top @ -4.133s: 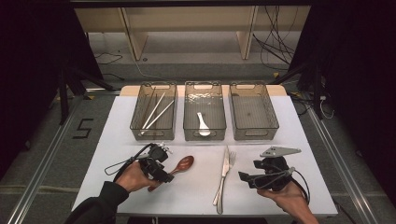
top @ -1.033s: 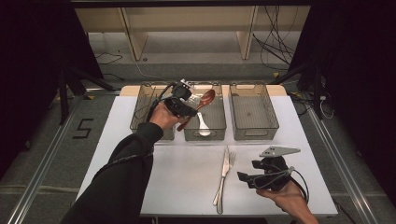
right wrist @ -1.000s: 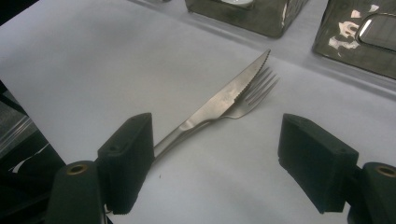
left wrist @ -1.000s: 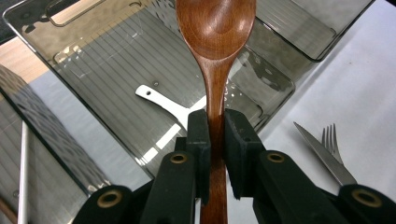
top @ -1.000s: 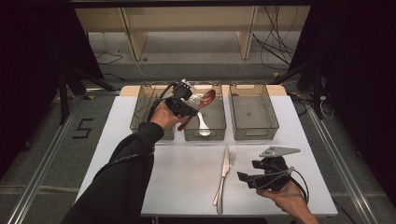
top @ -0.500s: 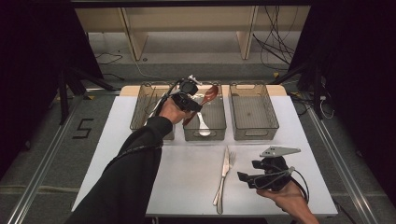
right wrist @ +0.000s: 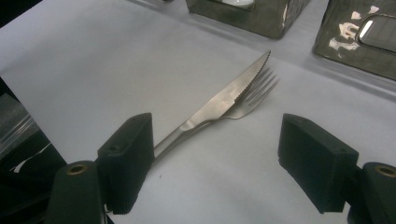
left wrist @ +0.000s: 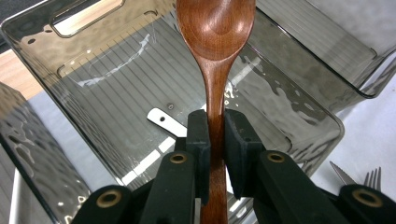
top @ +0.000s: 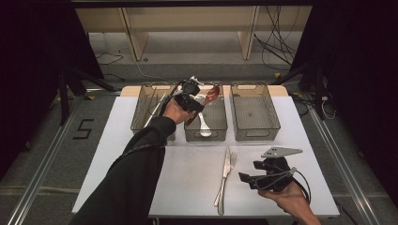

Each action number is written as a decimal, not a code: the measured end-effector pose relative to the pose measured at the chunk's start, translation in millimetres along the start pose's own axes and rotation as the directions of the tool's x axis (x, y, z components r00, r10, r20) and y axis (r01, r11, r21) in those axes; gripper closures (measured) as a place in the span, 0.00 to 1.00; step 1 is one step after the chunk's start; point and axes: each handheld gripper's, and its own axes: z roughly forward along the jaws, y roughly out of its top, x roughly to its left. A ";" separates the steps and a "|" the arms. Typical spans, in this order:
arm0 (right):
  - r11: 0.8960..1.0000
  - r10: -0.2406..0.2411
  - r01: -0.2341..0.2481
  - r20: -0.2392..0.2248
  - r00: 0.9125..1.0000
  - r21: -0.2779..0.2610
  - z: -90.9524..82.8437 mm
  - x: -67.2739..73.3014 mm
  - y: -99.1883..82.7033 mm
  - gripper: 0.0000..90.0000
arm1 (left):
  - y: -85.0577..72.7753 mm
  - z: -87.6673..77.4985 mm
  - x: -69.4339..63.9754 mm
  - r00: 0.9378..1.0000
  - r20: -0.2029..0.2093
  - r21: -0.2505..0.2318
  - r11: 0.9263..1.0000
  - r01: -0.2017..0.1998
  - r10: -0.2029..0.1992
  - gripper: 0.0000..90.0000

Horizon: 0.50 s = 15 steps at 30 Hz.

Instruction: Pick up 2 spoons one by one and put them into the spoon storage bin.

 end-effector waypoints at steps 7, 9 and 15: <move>1.000 0.000 0.000 -0.001 1.000 0.003 0.4 -0.6 -0.5 0.31 | -2.2 6.0 2.6 1.000 -0.004 0.008 1.000 0.022 -0.022 0.86; 1.000 -0.002 0.002 -0.002 1.000 0.001 0.7 -0.5 -0.5 0.31 | -2.1 4.6 3.2 0.999 0.001 0.005 0.999 0.037 -0.037 0.74; 1.000 0.000 0.000 -0.002 1.000 0.004 1.3 0.0 -0.5 0.31 | -2.7 -11.9 -1.9 0.999 0.019 -0.012 0.999 0.041 -0.040 0.60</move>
